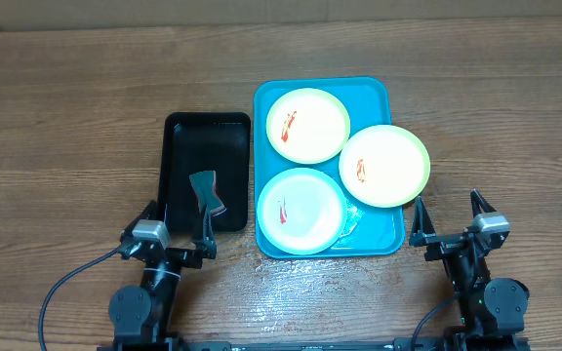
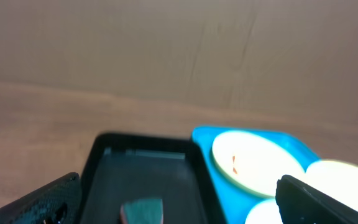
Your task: Clean dirty plates on tray and stack at the side
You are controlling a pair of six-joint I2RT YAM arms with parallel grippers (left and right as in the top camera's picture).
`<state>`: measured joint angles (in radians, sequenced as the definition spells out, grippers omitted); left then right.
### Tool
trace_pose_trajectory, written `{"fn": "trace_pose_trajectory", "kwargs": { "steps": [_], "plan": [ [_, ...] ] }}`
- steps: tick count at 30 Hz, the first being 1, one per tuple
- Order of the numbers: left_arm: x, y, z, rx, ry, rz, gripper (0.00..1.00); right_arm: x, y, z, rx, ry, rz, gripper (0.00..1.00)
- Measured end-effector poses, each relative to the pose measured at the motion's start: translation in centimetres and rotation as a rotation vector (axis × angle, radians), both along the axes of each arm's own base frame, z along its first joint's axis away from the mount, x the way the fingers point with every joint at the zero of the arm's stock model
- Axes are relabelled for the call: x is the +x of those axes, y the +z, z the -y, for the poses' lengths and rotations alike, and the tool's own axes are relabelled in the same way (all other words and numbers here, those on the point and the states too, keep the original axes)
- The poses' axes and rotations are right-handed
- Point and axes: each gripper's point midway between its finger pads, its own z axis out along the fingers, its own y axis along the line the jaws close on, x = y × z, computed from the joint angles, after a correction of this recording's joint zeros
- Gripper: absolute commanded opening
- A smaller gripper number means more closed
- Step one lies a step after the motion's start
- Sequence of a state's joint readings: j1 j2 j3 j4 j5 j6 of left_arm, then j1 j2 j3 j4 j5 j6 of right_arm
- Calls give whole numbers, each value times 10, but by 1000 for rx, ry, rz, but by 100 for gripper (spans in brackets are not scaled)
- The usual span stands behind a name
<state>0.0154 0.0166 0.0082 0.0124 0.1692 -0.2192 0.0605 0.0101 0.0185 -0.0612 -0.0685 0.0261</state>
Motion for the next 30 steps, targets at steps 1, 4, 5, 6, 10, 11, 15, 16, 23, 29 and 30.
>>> {"fn": "trace_pose_trajectory", "kwargs": {
  "steps": [1,4,5,6,10,11,15,16,23,29,30],
  "plan": [
    [0,7,0,-5,0,27,100,0,1,-1,-1,5,1,100],
    [-1,19,0,-16,-1,73,100,-2,10,-4,0,24,10,100],
    [-1,21,0,-20,-1,72,100,-3,17,-5,0,32,15,100],
    [-2,24,0,-28,-1,72,100,-4,26,-6,0,37,20,100],
    [-4,45,1,-63,-6,50,100,-7,57,-9,-1,54,-36,100],
    [-5,52,1,-69,-8,38,100,-6,64,-9,-3,57,-72,100],
    [-1,82,8,-90,-44,-61,100,6,85,-10,-8,59,-253,100],
    [2,89,11,-95,-61,-96,100,11,92,-11,-9,60,-299,100],
    [36,109,40,-155,-224,-471,100,47,132,-31,12,160,-562,100],
    [57,123,52,-178,-295,-747,100,62,133,-65,87,356,-697,100],
    [60,126,53,-170,-305,-767,100,63,127,-69,101,380,-731,100]
  ]
}}
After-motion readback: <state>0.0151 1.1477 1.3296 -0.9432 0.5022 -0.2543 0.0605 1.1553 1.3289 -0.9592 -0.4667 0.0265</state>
